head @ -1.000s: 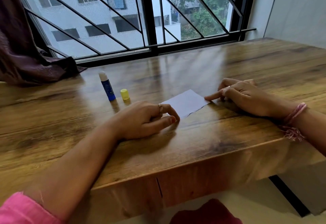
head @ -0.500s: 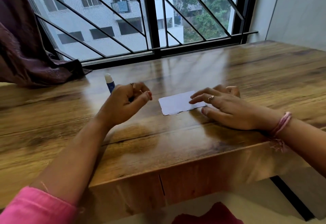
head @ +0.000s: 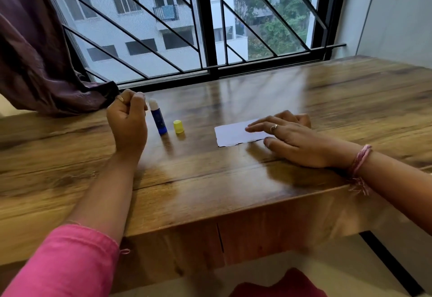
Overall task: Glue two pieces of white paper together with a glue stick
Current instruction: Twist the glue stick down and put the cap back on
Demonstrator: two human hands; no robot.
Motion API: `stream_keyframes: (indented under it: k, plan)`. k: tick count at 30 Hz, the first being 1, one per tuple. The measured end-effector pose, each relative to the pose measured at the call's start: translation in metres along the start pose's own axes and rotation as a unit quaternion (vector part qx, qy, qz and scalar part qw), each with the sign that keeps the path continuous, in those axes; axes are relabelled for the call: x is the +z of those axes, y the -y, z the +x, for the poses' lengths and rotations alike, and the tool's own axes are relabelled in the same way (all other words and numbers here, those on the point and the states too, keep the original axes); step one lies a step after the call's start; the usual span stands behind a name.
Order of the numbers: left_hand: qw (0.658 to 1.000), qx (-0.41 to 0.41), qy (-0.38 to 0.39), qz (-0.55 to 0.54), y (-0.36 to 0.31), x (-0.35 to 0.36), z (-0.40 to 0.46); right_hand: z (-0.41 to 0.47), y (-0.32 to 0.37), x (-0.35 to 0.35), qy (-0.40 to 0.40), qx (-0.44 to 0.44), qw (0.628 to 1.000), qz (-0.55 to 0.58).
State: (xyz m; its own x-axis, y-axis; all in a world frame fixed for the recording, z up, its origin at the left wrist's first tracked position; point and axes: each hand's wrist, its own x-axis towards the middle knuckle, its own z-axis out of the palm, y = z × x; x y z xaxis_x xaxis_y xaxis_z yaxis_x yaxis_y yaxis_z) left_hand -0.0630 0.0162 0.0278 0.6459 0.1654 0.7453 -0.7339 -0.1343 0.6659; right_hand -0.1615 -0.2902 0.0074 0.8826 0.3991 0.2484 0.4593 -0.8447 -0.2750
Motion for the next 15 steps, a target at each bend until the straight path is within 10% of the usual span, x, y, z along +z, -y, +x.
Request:
stream_keyframes:
  k: [9, 15]
  plan:
    - [0.995, -0.068, -0.075, -0.026, 0.011, -0.010, 0.007, 0.062, 0.037, -0.005, -0.053, -0.024, 0.998, -0.017]
    - [0.962, -0.255, 0.092, 0.021, 0.028, -0.008, 0.007, 0.115, 0.054, -0.028, -0.059, -0.006, 0.998, 0.022]
